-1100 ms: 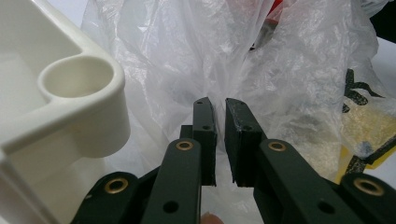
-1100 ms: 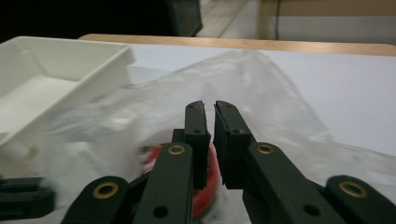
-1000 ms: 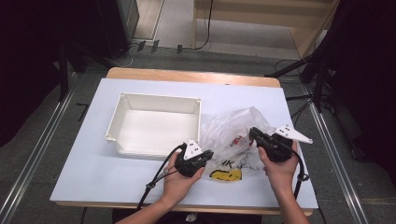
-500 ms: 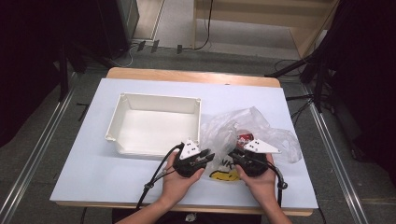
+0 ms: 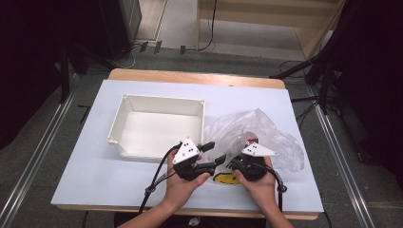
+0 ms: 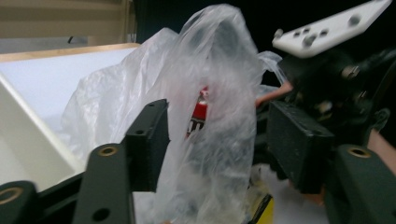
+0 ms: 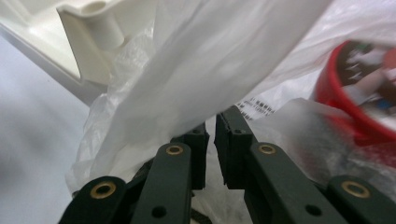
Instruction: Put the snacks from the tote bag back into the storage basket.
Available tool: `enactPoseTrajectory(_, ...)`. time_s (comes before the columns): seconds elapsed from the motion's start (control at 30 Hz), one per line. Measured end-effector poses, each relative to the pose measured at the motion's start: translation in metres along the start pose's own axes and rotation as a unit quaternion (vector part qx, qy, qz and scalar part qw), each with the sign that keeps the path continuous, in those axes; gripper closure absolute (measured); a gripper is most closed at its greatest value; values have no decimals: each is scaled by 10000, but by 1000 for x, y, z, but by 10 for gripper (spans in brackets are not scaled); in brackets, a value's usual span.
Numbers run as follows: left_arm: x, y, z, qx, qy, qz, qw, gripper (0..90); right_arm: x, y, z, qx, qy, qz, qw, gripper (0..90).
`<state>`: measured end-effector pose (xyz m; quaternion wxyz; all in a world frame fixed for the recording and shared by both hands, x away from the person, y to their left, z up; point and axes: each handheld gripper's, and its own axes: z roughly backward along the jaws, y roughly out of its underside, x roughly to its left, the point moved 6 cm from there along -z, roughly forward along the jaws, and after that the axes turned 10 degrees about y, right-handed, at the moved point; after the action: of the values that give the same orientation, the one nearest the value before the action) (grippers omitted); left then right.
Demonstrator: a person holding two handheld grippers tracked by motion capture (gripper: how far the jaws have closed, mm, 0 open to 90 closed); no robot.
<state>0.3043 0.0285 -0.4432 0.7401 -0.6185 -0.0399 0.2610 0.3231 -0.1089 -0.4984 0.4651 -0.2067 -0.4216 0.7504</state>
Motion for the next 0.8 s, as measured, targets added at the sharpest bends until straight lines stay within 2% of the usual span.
enactPoseTrajectory(0.07,0,2,-5,104,54,55,9999,336,2,2,-3,72,-26,-5,10000,848)
enactPoseTrajectory(0.2,0,14,-18,455,-11,55,9989,296,8,6,-6,150,-124,-7,9998,859)
enactPoseTrajectory(0.23,1,18,-19,557,-90,7,9984,320,9,6,-6,157,-146,14,9998,861)
enactPoseTrajectory(0.3,3,23,-21,731,-264,-60,9970,489,9,7,-4,170,-206,-9,9996,861)
enactPoseTrajectory(0.4,8,27,-21,857,-328,-34,9958,713,5,7,0,110,-229,-68,9997,861)
enactPoseTrajectory(0.5,12,33,-21,975,-400,-69,9944,848,0,6,7,30,-208,-179,9996,858)
enactPoseTrajectory(0.57,14,37,-22,1059,-421,-60,9935,900,-4,4,14,-61,-190,-186,9996,854)
enactPoseTrajectory(0.7,14,46,-25,1249,-443,-136,9911,900,-15,-4,28,-297,-48,-219,9993,854)
enactPoseTrajectory(0.8,15,54,-28,1419,-427,-80,9889,900,-24,-10,35,-446,87,-254,9986,854)
